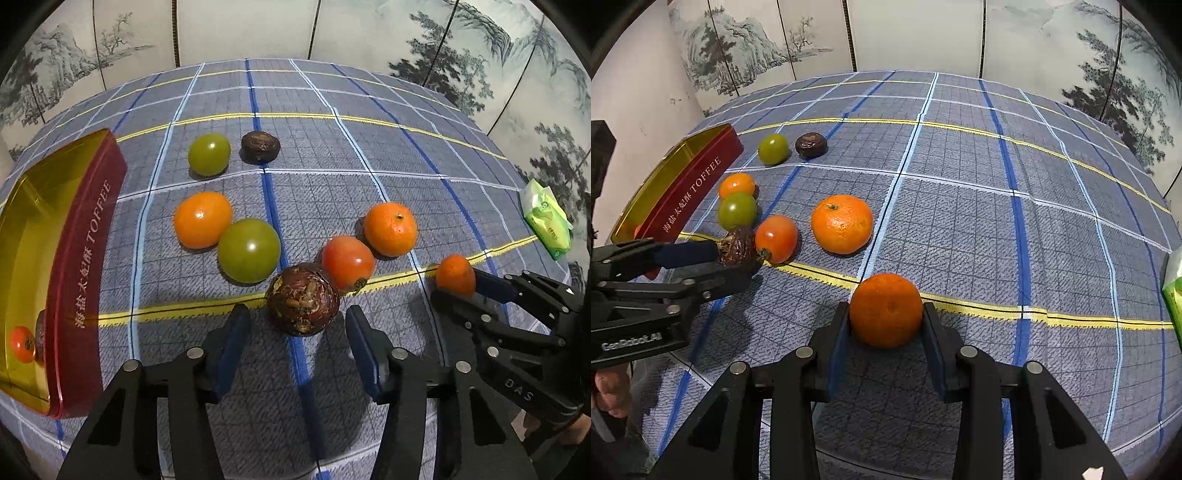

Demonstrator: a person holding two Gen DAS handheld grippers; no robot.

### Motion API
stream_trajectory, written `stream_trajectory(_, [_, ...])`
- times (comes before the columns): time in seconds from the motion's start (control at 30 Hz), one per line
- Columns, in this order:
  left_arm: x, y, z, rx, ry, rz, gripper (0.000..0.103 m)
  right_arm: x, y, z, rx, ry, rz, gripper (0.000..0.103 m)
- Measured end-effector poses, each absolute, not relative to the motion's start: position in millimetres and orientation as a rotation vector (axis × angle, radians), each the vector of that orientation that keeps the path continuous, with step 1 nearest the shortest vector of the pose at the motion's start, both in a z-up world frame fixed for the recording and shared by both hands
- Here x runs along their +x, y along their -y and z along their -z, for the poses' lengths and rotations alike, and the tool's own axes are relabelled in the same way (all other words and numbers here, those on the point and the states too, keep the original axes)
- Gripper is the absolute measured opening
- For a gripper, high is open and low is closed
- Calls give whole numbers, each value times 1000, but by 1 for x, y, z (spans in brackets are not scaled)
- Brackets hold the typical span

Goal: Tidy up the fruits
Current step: 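Grasp the patterned dark brown fruit with the left tool, then carry the patterned brown fruit into the tin and open the left tool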

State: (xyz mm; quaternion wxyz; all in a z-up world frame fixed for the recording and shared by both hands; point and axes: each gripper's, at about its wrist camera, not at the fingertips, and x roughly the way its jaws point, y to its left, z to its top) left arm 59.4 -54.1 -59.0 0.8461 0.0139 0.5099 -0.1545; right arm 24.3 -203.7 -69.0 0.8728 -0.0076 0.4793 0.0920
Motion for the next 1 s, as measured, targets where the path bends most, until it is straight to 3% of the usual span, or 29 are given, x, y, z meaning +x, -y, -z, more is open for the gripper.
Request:
stream_trajectory(0.1, [64, 58, 61, 34, -1072, 324, 52, 24, 204, 69, -13, -1000, -194, 35])
stream_trajectory(0.23, [67, 60, 62, 38, -1073, 326, 41, 24, 204, 69, -11, -999, -195, 35])
stream_trajectory(1.0, [47, 23, 29, 4, -1062, 296, 40, 25, 198, 69, -46, -1014, -175, 35])
